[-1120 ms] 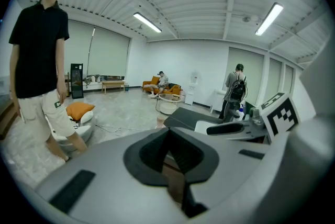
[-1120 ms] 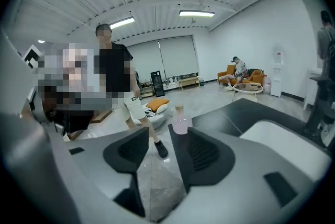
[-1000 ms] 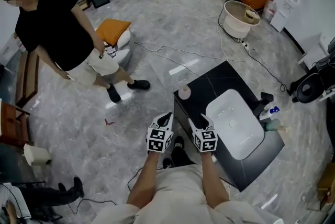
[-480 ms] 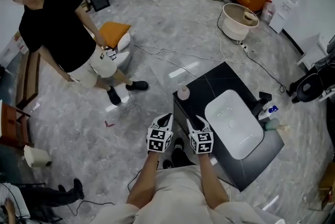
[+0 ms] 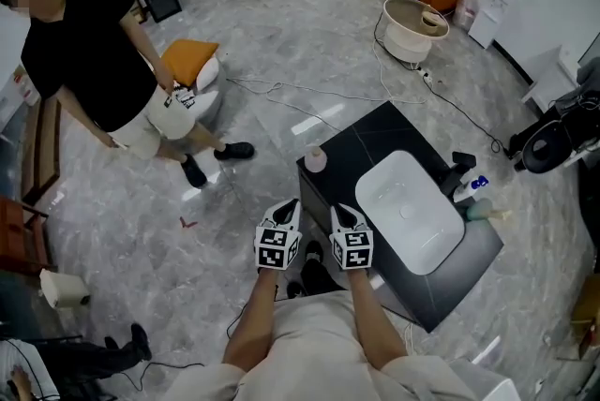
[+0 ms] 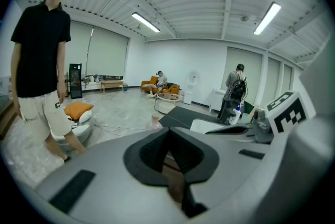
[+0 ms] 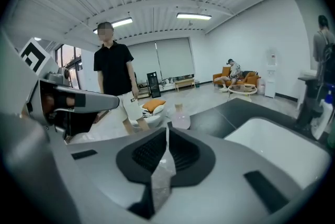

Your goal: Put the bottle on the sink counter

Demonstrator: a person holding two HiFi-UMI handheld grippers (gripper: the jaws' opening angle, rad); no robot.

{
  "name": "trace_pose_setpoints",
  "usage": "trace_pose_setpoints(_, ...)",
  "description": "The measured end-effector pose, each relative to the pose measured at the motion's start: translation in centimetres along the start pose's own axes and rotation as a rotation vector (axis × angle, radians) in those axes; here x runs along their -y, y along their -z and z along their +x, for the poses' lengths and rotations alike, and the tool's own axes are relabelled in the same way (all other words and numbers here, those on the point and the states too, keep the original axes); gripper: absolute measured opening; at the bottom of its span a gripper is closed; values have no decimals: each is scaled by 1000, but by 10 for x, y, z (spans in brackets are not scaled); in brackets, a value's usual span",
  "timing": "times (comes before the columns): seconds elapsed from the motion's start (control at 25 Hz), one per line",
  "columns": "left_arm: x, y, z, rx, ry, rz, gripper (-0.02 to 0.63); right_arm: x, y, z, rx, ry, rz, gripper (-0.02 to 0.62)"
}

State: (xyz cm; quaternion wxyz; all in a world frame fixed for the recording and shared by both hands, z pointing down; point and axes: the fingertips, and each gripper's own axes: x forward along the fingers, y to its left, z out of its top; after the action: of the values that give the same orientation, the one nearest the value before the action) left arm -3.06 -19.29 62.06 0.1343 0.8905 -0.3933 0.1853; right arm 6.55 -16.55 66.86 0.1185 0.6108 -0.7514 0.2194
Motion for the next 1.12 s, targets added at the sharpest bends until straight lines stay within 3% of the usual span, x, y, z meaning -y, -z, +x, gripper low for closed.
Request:
trace_pose_setpoints(0.4,7,2,2,23,26,-1,6,1,-1,-4,4,2,-6,6)
trace_pose_setpoints(1.12,6,9,6,-20,19,-3,6,3,-1,-4,-11,14,-4,6)
